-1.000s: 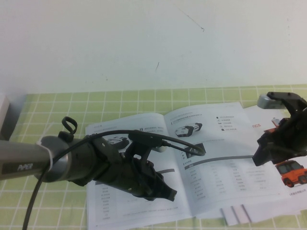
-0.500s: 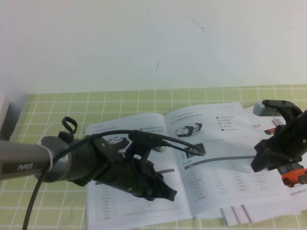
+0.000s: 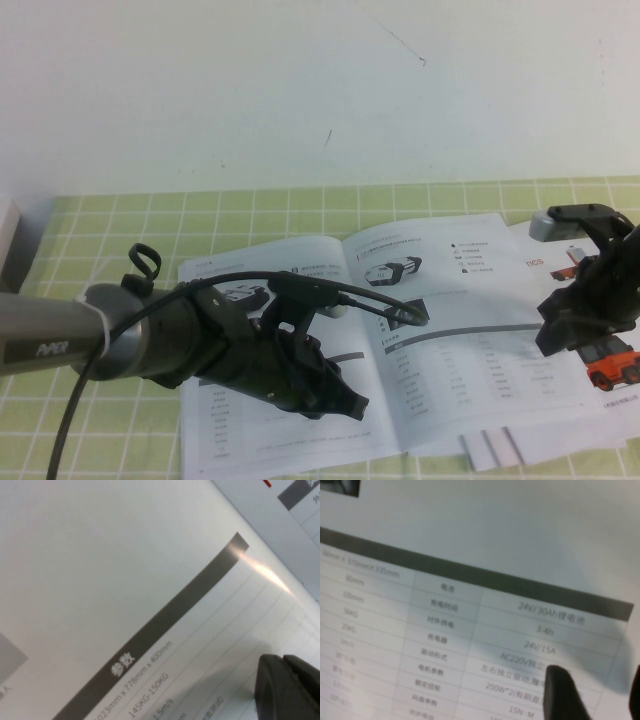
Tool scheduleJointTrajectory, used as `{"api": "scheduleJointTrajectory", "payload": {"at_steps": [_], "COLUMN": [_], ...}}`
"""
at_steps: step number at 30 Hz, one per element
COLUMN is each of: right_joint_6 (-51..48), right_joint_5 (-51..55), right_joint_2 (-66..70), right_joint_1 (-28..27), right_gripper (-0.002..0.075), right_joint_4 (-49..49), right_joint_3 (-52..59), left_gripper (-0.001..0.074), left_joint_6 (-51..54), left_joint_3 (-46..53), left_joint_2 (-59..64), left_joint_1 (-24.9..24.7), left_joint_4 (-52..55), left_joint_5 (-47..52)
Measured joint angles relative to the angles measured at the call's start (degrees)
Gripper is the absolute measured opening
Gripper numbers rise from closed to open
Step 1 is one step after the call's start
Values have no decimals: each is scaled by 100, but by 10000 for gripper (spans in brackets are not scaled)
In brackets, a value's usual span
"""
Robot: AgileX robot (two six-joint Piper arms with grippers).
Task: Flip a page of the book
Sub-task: Open the closed book
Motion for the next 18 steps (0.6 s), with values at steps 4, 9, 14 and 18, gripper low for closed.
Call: {"api": "scheduleJointTrajectory", "payload": {"at_steps": [4, 9, 14, 18], "right_joint_6": [0, 0, 0, -7], "right_joint_5": [0, 0, -11, -11], "right_joint_2": [0, 0, 0, 0], "right_joint_1": [0, 0, 0, 0], "right_gripper": [304, 469, 531, 536], "right_joint_4": [-47, -71, -58, 80], "right_joint_3": [0, 0, 0, 0], "left_gripper": [-4, -4, -4, -4], "left_joint_6": [0, 0, 16, 16], "left_joint_3": [0, 0, 0, 0], "left_joint_2": [0, 0, 0, 0], "left_joint_1": [0, 0, 0, 0], "left_joint_4": [0, 0, 0, 0], "left_joint_5": [0, 0, 0, 0]}}
